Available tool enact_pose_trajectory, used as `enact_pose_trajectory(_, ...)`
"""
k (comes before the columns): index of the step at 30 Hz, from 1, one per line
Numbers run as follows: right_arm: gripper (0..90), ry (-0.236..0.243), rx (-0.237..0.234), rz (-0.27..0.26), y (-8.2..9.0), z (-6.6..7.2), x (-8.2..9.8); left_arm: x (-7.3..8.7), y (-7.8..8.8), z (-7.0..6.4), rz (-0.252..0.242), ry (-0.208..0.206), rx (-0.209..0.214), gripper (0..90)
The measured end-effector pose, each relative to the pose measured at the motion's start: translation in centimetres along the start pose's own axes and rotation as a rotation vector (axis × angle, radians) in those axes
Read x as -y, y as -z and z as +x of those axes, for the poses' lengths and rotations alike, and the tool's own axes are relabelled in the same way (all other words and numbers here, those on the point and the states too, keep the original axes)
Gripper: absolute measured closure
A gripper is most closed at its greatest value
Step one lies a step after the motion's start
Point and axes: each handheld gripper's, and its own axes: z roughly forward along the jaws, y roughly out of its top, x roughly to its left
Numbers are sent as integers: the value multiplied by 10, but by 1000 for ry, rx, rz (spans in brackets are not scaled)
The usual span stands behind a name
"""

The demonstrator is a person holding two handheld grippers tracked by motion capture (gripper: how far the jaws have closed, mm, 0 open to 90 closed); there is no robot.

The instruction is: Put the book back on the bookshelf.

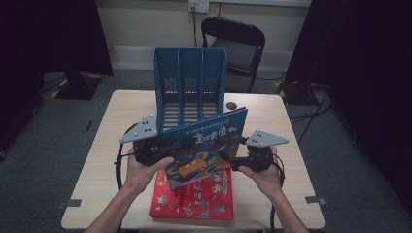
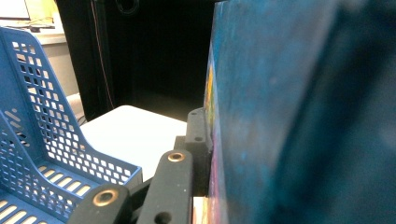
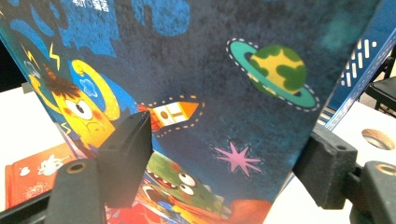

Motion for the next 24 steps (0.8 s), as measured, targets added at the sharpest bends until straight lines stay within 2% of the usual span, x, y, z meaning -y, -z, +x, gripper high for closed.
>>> enact_pose_trajectory(4,248,-4,0,1,-1,0,0,-1,0,1,9,10,-1,782)
enact_pose_trajectory(9,242,-4,0,2,-3,1,-1,-2,1,-2,25,-6,-8,817)
enact_pose_trajectory(12,284,6,8,1,-4,0,-1,-3,3,0,34,-7,-15,825)
enact_pose_trajectory(16,303,-2,-8,-4,-5,-4,-1,-4,4,-1,44,-6,-33,829)
enact_pose_trajectory(20,306,-7,-12,2,-6,-6,1,-3,4,2,34,41,-55,831)
enact_pose_trajectory(22,306,-8,-9,7,-5,-8,1,-2,6,7,27,75,-53,829)
enact_pose_trajectory(24,306,-11,-3,8,-5,-9,2,-1,8,10,30,91,-63,829)
